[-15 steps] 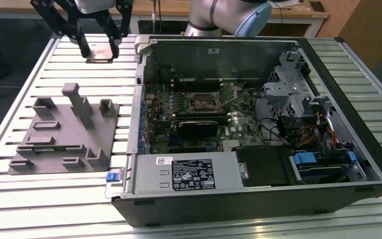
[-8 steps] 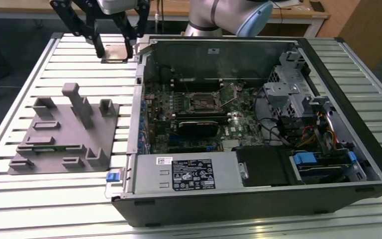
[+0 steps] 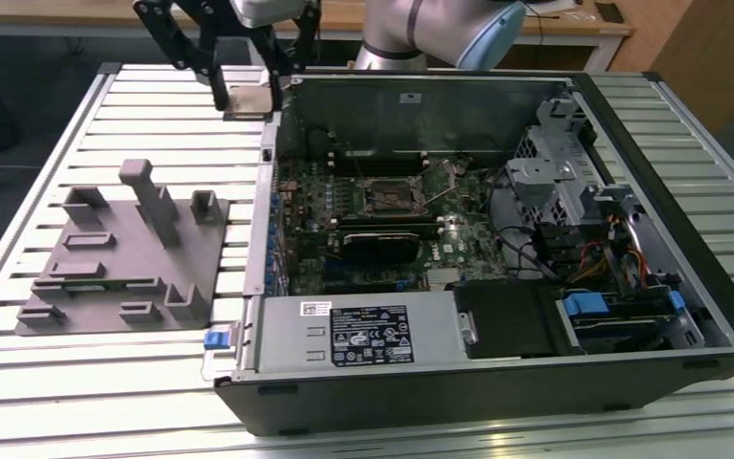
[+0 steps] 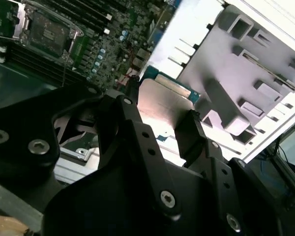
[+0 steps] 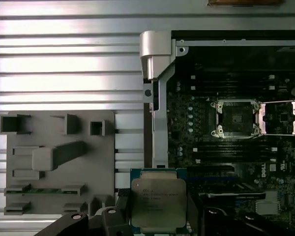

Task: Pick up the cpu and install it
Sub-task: 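Pick up the cpu and move it towards the insertion slot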

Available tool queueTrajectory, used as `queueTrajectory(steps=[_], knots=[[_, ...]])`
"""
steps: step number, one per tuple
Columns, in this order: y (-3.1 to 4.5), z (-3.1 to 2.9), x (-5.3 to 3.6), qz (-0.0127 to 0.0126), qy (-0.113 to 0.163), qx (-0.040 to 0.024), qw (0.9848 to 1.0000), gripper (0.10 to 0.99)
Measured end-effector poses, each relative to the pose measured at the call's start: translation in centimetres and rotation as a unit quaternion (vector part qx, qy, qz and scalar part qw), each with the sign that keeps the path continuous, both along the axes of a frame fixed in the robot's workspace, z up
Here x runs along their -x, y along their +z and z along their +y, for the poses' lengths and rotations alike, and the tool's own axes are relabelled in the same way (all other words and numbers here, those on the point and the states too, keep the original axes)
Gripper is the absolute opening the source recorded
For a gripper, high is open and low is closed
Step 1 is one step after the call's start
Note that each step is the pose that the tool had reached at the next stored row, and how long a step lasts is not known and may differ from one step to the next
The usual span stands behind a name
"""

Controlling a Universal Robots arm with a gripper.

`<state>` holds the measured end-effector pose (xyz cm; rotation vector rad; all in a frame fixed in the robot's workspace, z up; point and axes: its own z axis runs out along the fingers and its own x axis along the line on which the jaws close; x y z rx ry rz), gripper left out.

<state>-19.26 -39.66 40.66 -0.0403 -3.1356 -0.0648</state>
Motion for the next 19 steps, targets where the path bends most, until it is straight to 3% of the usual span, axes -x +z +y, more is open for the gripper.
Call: queueTrajectory(steps=[8,19], knots=[[-0.14,0.01,-3.12,0.0,0.0,-0.001,1.0,0.541],[-0.39,0.2,-5.82,-0.0004,0.0,-0.001,1.0,0.541]])
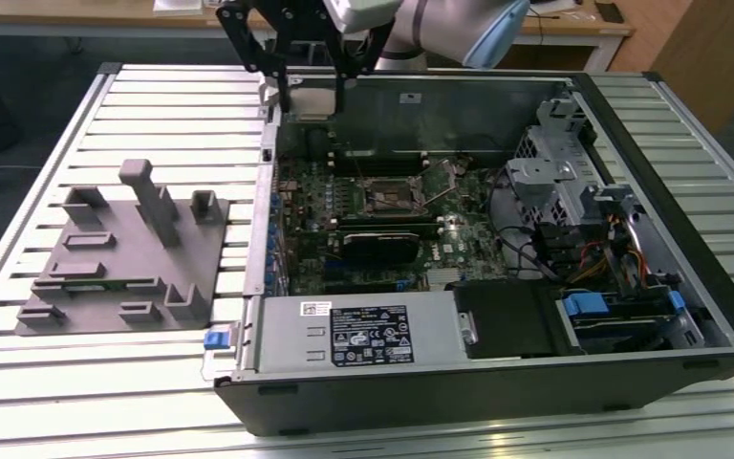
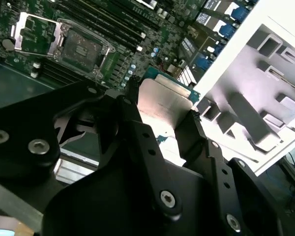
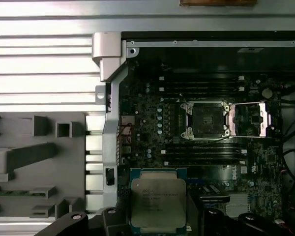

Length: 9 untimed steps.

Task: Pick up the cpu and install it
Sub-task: 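Pick up the cpu and move it towards the insertion slot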

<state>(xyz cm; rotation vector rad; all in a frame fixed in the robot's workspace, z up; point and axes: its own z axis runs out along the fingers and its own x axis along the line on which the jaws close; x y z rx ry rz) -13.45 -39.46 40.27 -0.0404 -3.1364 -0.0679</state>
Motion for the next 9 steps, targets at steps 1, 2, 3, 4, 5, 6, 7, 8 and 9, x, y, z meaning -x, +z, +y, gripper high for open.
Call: queueTrajectory(steps=[1,2,3,4,5,6,7,8,9], knots=[[-0.04,0.08,-0.24,-0.0003,0.0,0.0,1.0,0.541],[-0.06,0.15,-0.45,-0.0005,0.0,0.0,1.0,0.541],[-0.09,0.23,-0.68,-0.0007,0.0,0.0,1.0,0.541],[-0.12,0.3,-0.92,-0.0011,0.0,0.0,1.0,0.541],[-0.15,0.37,-1.15,-0.0017,0.0,-0.0001,1.0,0.541],[-0.18,0.46,-1.43,-0.0026,0.0,-0.0002,1.0,0.541],[-0.21,0.57,-1.73,-0.0034,0.0,-0.0003,1.0,0.541],[-0.24,0.66,-2.04,-0.0041,0.0,-0.0003,1.0,0.541],[-0.27,0.75,-2.35,-0.0048,0.0,-0.0005,1.0,0.541]])
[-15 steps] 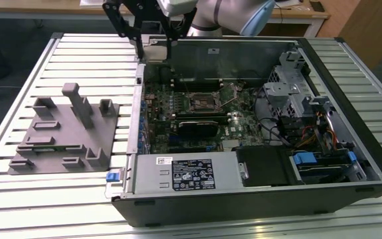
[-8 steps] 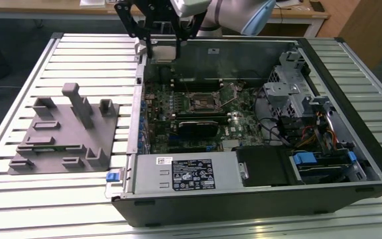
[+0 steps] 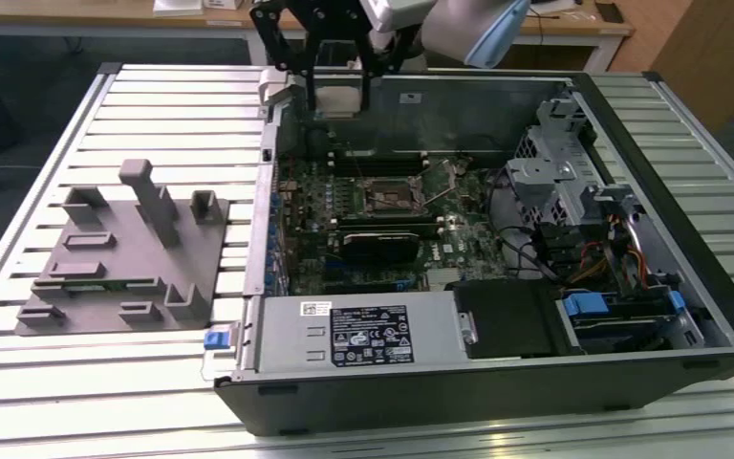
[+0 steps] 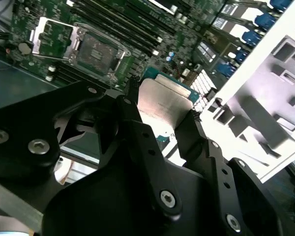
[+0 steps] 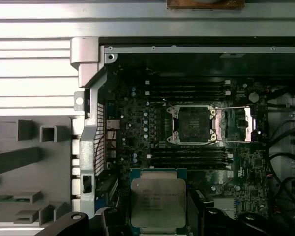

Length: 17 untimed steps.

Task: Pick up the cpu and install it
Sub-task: 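Pick up the cpu and move it towards the insertion slot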

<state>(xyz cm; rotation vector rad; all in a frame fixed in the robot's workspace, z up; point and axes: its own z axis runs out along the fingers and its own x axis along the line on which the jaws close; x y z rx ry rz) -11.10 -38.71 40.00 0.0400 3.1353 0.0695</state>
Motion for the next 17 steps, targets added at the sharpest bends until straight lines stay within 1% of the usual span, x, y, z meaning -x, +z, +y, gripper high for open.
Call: queueTrajectory(steps=[13,17], knots=[[-0.49,1.12,-4.35,-0.0066,0.0,-0.0007,1.0,0.541],[-0.65,1.39,-5.81,-0.0077,0.0,-0.0008,1.0,0.541]])
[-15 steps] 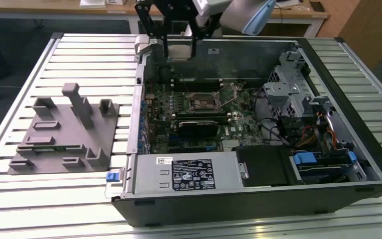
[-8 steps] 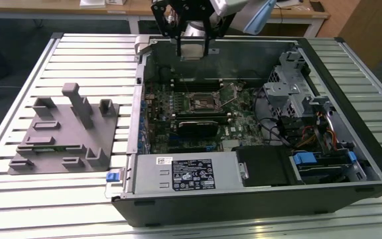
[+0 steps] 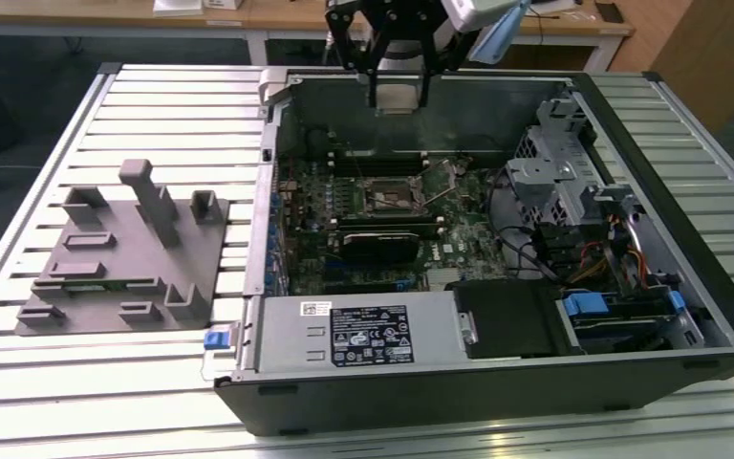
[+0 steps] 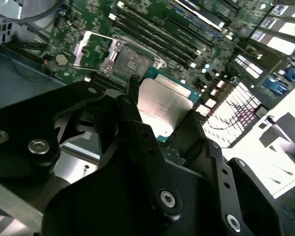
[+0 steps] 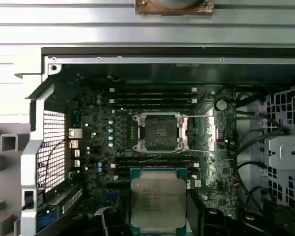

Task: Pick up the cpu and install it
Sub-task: 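Pick up the cpu and move it towards the insertion slot, then place the cpu into insertion slot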

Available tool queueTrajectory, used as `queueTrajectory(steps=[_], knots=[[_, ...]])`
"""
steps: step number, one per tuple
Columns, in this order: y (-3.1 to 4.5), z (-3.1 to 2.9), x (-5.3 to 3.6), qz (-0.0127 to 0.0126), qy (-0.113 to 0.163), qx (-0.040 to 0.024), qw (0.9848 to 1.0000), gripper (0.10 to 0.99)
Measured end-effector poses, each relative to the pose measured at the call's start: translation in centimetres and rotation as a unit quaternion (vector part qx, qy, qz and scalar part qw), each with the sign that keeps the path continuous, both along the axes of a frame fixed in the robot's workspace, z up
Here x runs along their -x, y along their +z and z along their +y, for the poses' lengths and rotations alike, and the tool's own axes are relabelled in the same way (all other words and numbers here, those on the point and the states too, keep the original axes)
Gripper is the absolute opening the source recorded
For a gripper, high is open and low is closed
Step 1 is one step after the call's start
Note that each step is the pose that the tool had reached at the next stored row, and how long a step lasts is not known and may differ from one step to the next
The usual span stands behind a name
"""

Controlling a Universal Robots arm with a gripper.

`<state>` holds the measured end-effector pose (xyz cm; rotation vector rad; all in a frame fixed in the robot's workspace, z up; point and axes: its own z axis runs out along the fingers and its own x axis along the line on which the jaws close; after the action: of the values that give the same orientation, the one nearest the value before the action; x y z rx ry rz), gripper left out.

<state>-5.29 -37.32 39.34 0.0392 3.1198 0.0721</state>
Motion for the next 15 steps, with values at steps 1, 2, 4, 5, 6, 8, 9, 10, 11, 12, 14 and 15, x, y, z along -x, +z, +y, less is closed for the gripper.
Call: queueTrajectory(steps=[1,2,4,5,6,8,9,10,11,12,14,15], knots=[[-0.04,0.07,-0.37,-0.0003,0.0,0.0,1.0,0.541],[-0.09,0.14,-0.73,-0.0006,0.0,-0.0001,1.0,0.541],[-0.17,0.25,-1.48,-0.0012,0.0,-0.0003,1.0,0.541],[-0.21,0.29,-1.88,-0.0016,0.0,-0.0003,1.0,0.541],[-0.23,0.31,-2.15,-0.002,0.0,-0.0003,1.0,0.541],[-0.27,0.31,-2.68,-0.0023,0.0,-0.0005,1.0,0.541],[-0.27,0.31,-2.87,-0.0023,0.0,-0.0003,1.0,0.541],[-0.26,0.31,-3.02,-0.0022,0.0,0.0,1.0,0.541],[-0.26,0.31,-3.11,-0.0021,0.0,0.0,1.0,0.541],[-0.26,0.31,-3.17,-0.0021,0.0,0.0,1.0,0.541],[-0.27,0.32,-3.22,-0.0022,-0.001,0.0002,1.0,0.541],[-0.27,0.32,-3.22,-0.0022,-0.003,0.0005,1.0,0.541]])
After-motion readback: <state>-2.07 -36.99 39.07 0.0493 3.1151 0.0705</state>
